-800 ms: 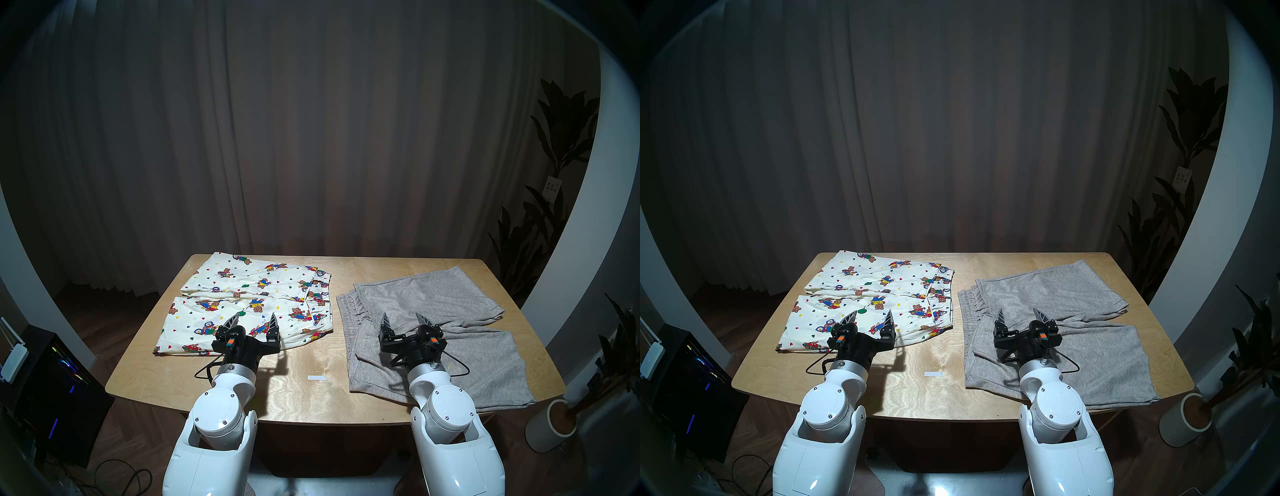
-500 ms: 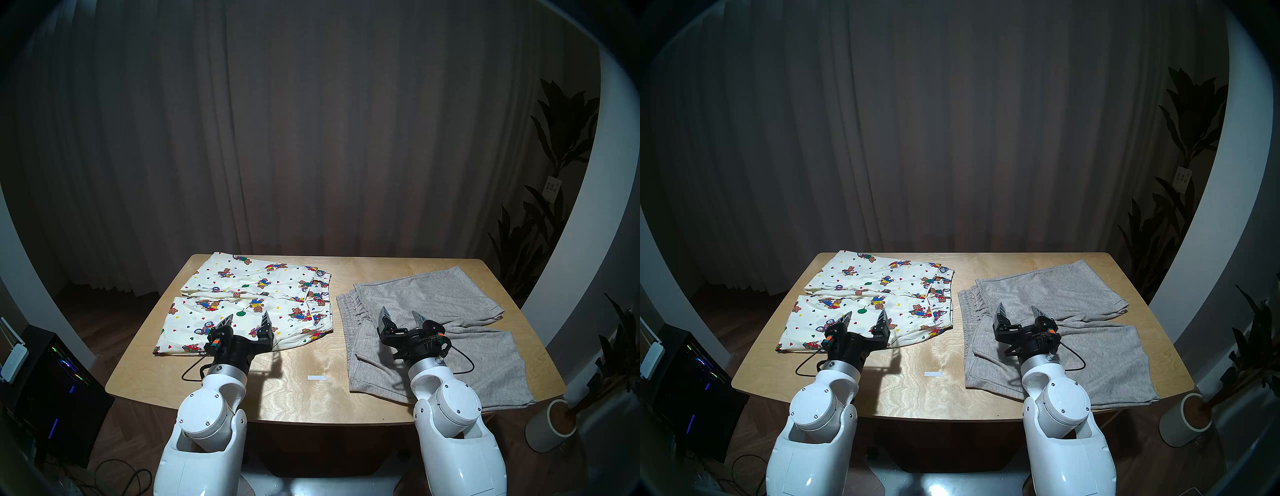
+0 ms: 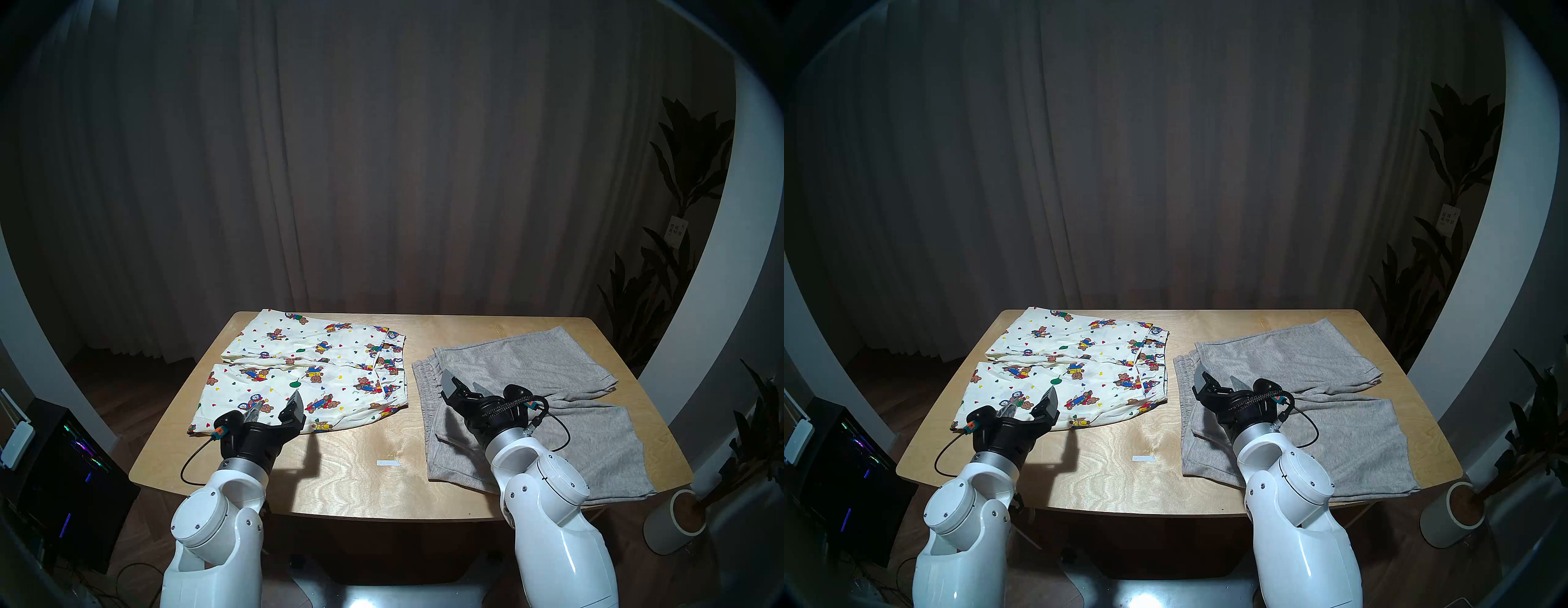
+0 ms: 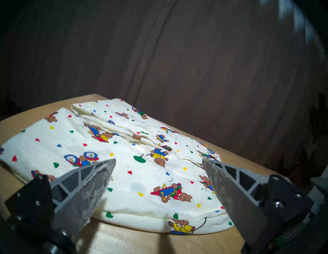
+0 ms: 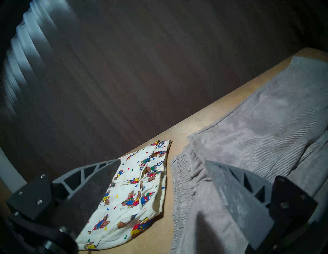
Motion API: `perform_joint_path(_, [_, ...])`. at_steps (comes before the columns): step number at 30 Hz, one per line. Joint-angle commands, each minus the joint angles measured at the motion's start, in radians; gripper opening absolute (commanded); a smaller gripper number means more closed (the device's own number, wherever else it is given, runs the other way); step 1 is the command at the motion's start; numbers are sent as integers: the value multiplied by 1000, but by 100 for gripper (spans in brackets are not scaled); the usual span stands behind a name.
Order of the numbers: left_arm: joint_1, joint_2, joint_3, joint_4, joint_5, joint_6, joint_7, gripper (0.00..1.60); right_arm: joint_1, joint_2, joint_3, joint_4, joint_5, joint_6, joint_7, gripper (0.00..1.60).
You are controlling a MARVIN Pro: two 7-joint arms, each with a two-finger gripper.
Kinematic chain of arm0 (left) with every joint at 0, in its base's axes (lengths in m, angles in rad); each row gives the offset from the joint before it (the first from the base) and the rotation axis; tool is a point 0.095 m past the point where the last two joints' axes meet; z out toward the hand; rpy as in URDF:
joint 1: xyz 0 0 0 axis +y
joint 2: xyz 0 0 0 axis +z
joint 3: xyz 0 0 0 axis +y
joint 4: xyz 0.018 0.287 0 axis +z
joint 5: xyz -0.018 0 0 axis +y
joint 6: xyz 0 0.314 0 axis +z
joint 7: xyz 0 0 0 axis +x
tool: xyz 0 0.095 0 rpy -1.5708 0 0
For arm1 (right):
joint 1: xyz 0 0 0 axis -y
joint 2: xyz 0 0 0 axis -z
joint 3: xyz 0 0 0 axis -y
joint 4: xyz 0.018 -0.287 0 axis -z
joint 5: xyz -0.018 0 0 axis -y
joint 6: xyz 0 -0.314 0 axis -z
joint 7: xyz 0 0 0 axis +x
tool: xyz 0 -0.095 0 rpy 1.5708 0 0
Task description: Fold pants twice and stack them
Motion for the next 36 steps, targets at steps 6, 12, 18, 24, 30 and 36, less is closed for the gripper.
perform_joint_path(6, [35,-31,-103,-71,-214,83,-66,160,4,17,-41,-64,160,56,-64,160])
perform_joint_path(12, [38,-22,-121,-77,-242,107,-69,160,8,26,-61,-77,223,65,-126,160])
perform_joint_path(18, [44,-6,-116,-85,-210,96,-73,160,20,33,-77,-72,198,59,-130,160])
perform_joint_path(24, [44,-7,-116,-85,-207,96,-74,160,33,56,-105,-68,141,28,-131,160])
perform_joint_path(30, [43,-9,-116,-85,-204,95,-76,160,37,68,-127,-67,81,-1,-136,160])
perform_joint_path(36, [20,-110,-210,-43,-329,154,35,160,42,45,-107,-70,159,55,-154,160])
